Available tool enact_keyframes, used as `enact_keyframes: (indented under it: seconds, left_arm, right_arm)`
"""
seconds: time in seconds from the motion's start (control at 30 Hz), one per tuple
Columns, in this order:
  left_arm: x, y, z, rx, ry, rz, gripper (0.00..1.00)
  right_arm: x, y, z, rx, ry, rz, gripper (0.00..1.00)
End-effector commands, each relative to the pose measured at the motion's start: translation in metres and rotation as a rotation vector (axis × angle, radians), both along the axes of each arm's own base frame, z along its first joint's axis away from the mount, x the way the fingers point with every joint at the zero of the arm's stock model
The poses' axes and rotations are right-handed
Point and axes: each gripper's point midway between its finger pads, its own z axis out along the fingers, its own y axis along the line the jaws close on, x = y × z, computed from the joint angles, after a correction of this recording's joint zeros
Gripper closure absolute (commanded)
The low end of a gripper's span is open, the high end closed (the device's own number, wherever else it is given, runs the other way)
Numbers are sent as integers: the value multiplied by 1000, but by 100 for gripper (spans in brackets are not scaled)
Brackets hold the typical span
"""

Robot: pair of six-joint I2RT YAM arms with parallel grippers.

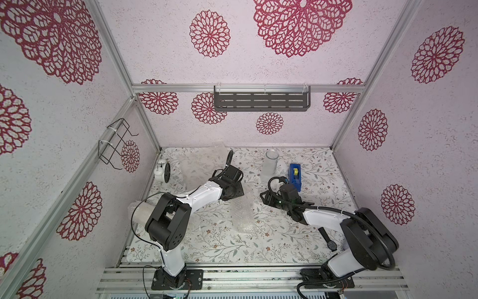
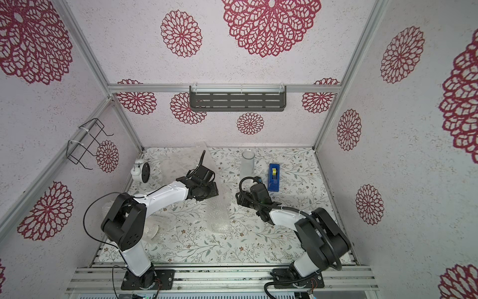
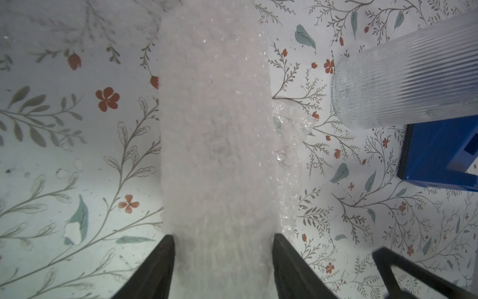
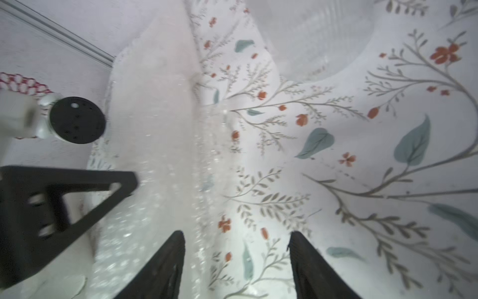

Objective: Wrap vases in bubble wrap
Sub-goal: Wrap the vase in bubble wrap.

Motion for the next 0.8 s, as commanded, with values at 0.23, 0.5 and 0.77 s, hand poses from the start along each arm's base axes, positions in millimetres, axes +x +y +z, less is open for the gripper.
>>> enact_keyframes:
  seconds: [0.23, 0.5, 0.77]
  left_arm:
    - [-19, 16, -37, 104, 103, 0, 39]
    - [-18, 16, -37, 106, 102, 0, 39]
    - [-18, 14, -37, 103, 100, -1, 39]
  right_arm:
    - [56, 44, -10, 196, 5, 102, 47]
    - [66, 60, -25, 241, 44, 128, 55]
    - [76, 72, -31, 256, 57, 154, 67]
